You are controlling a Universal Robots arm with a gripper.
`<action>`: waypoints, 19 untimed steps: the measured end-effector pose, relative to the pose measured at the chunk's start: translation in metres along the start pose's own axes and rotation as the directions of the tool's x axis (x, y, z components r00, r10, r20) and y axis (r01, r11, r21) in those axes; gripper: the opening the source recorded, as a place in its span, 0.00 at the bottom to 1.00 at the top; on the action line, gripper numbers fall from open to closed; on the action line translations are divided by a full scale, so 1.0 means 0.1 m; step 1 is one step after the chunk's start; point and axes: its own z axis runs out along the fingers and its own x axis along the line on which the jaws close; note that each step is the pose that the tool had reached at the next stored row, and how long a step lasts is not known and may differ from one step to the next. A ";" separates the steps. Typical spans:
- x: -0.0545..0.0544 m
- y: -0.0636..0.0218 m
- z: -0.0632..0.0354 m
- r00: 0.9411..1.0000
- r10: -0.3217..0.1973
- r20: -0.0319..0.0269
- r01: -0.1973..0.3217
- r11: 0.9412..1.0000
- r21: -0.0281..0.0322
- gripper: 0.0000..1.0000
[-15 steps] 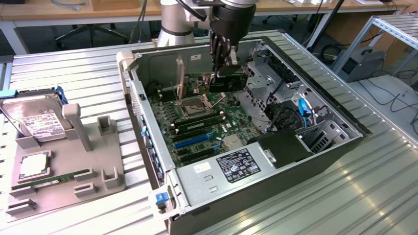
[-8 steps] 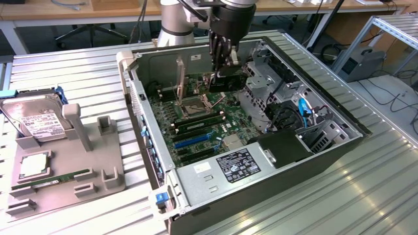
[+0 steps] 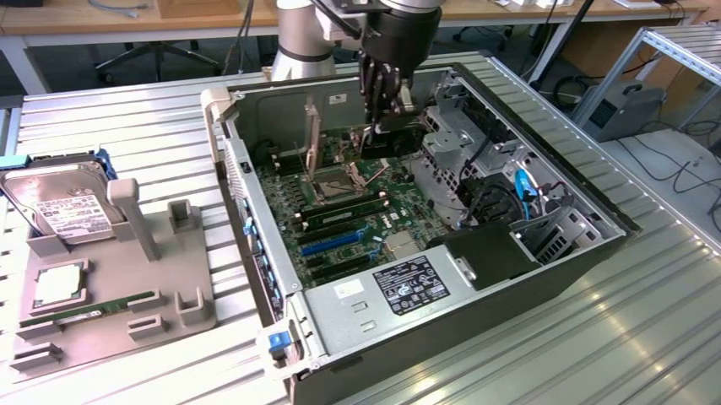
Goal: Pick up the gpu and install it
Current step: 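Insert the gpu into the slot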
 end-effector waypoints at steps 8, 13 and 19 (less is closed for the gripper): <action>0.00 0.000 0.000 0.999 -0.042 0.000 0.042 0.999 -0.001 0.27; 0.00 0.000 0.000 0.998 -0.066 0.000 0.066 0.998 -0.001 0.27; 0.00 0.000 0.000 0.995 -0.104 -0.001 0.104 0.995 -0.002 0.27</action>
